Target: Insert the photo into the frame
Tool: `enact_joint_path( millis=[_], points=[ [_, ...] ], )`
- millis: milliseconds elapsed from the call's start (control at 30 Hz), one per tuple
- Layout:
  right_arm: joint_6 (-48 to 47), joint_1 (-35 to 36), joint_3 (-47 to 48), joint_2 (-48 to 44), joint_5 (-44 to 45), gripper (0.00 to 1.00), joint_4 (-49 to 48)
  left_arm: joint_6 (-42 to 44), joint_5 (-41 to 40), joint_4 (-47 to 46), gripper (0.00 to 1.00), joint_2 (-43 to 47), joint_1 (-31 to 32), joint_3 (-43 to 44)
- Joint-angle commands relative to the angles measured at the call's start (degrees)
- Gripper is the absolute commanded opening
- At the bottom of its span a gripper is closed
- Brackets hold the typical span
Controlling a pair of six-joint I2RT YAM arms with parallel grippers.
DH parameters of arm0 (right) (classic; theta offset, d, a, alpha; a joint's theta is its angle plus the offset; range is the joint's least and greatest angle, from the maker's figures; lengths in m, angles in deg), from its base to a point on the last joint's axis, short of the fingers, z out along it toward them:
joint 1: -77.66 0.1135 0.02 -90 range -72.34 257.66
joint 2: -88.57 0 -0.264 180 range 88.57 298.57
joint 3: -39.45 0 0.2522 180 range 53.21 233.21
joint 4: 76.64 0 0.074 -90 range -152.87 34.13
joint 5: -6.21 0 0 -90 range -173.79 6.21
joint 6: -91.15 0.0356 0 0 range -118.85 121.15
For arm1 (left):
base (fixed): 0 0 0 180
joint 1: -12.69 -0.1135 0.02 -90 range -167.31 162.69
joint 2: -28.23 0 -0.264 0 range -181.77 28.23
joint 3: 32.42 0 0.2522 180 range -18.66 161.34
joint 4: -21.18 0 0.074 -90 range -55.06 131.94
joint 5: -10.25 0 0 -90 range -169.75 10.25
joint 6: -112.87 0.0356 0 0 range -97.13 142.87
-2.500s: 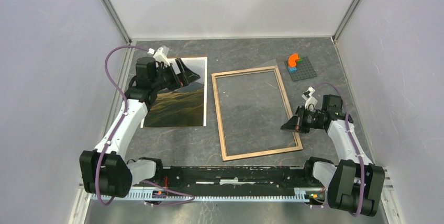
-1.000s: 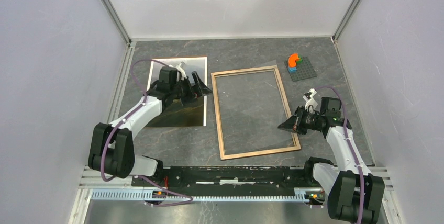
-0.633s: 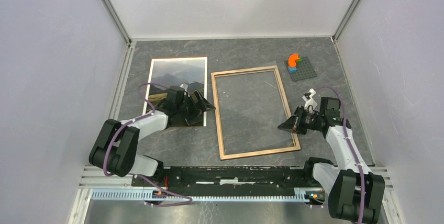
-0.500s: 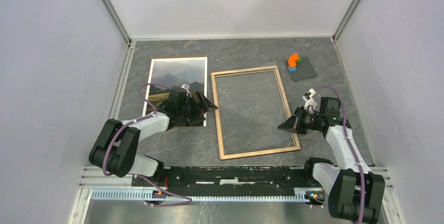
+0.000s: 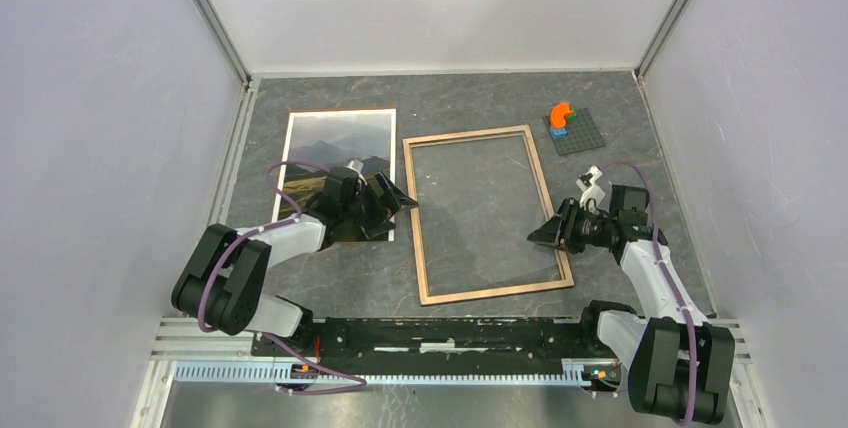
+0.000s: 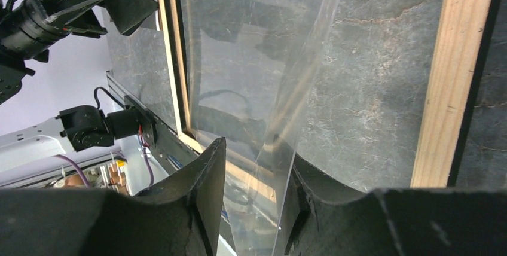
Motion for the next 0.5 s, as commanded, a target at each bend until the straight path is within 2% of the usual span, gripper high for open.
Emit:
enact_joint_path(
  millis=[0,133,367,467],
  points=[
    [-0.48,0.21,-0.24,0.89,1.21,0.41,-4.01,-1.95,-0.30,-2.99,1.00,-0.12,0.30,-0.34],
    [0.87,-0.01,0.51,1.41,2.73,0.42,-5.84,-1.79,-0.37,-2.53,1.00,0.50,0.26,-0.52],
    [-3.81,-1.14,2.90,4.63,0.03,0.47,-6.28,-0.99,-0.34,-1.67,1.00,0.94,0.30,-0.60],
    [-2.53,-1.62,3.24,6.06,-2.35,0.49,-10.95,-0.87,0.15,-1.56,1.00,0.46,0.29,-0.21]
  ],
)
